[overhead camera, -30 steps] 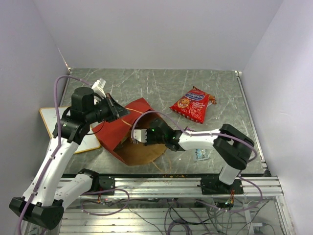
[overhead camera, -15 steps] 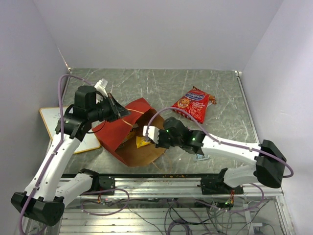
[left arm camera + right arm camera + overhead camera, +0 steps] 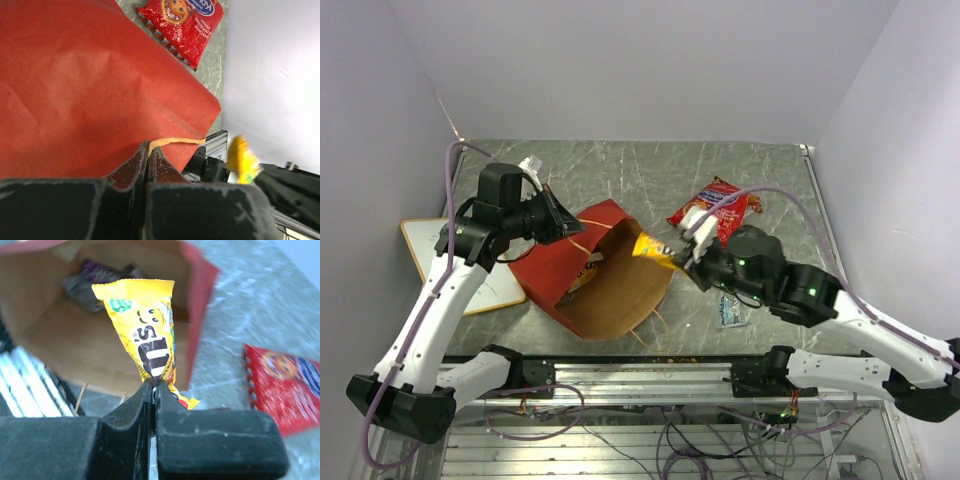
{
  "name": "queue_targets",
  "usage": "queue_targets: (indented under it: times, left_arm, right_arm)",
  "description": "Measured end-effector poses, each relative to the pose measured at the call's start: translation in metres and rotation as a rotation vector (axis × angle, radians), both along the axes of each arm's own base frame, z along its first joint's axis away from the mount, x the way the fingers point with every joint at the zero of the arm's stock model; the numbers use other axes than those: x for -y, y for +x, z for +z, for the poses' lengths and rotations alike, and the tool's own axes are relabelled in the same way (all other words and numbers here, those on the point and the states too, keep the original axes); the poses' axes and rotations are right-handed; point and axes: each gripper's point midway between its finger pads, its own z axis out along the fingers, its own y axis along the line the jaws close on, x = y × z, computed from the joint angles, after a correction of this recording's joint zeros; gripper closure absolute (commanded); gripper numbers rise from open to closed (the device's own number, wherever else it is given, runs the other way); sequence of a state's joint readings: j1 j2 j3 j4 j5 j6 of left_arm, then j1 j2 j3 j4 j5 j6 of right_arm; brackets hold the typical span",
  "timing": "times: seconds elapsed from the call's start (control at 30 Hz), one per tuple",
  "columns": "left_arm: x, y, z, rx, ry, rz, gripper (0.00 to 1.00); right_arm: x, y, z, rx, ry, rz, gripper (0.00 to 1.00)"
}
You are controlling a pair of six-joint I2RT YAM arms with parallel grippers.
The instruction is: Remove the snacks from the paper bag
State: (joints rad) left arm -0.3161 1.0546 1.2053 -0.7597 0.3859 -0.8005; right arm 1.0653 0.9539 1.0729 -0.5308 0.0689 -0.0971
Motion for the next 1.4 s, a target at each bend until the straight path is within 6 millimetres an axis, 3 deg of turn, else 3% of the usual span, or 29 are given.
queue_targets:
  times: [0.17,0.3,0.47,0.63,0.77,0.9,1.0,1.07,1.2,1.27,1.4]
  left_arm:
    - [-0.003,0.003,0.002,-0.011,0.028,0.014,0.93]
    - [-0.005,0.001,0.004,-0.007,0.037,0.01,0.93]
    - [-0.007,-0.006,0.001,-0.022,0.05,0.004,0.93]
    - [-0.009,-0.013,0.008,-0.003,0.042,0.003,0.93]
    - [-0.009,-0.015,0.008,-0.002,0.039,-0.004,0.93]
    - [-0.007,-0.019,0.003,-0.019,0.036,-0.027,0.93]
    - [-0.003,-0.023,-0.001,-0.037,0.025,-0.052,0.93]
    - [-0.001,-0.026,-0.003,-0.048,0.017,-0.07,0.93]
    - [0.002,-0.029,-0.004,-0.056,0.005,-0.101,0.93]
    - [0.003,-0.03,-0.003,-0.056,0.003,-0.108,0.93]
    - [0.003,-0.031,-0.003,-0.056,0.002,-0.111,0.93]
  right_arm:
    - [0.051,0.026,0.034,-0.043,0.171,-0.415,1.0]
    - [0.091,0.044,0.026,-0.13,0.304,-0.801,1.0]
    - [0.126,0.066,-0.03,-0.207,0.282,-1.212,1.0]
    - [0.176,0.08,-0.121,-0.275,0.055,-1.533,1.0]
    - [0.217,0.066,-0.167,-0.349,-0.061,-1.67,1.0]
    - [0.245,0.051,-0.205,-0.462,-0.061,-1.755,1.0]
    - [0.26,0.04,-0.23,-0.544,-0.047,-1.804,1.0]
    - [0.261,0.037,-0.241,-0.585,-0.031,-1.81,0.92]
    - [0.256,0.041,-0.246,-0.623,0.022,-1.79,0.74]
    - [0.252,0.046,-0.243,-0.625,0.056,-1.769,0.62]
    - [0.248,0.052,-0.23,-0.608,0.099,-1.723,0.49]
